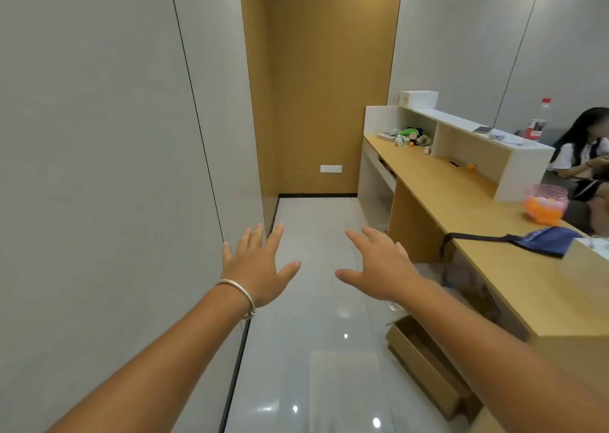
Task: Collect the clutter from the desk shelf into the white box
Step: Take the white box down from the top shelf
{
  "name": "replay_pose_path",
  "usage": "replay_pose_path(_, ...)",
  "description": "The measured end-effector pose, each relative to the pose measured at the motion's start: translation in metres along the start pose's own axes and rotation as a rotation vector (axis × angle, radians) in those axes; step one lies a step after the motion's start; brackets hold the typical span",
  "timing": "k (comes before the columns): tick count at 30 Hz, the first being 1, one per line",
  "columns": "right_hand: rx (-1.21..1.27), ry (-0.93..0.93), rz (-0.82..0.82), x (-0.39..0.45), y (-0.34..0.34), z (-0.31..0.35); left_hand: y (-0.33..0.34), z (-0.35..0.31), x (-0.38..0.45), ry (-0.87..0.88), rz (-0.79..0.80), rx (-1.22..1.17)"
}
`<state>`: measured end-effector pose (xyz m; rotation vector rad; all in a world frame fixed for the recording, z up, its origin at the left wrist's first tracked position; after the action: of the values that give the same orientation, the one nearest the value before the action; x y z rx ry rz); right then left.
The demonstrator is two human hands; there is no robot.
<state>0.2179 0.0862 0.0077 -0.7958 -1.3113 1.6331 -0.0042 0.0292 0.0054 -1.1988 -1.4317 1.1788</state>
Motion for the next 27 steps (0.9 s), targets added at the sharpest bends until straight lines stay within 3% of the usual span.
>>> replay_pose_path(13, 0.029, 0.012, 0.031, 0.226, -0.014, -0.075, 0.021, 0.006, 0.242, -0.018, -0.005, 0.028)
replay_pose_path(27, -0.012, 0.112, 0.028, 0.519, 0.001, -0.095, 0.037, 0.081, 0.561, 0.069, -0.02, -0.01)
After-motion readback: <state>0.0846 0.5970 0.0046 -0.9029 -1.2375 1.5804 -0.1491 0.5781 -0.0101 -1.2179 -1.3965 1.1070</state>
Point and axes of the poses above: each hand's wrist, its own x-axis towards the middle knuckle, its own y-axis out of the palm, z = x × y, the point moved 3 cm from there along x, towards the middle knuckle, and after that the axes turned 7 degrees about z, right-handed, at the moved point
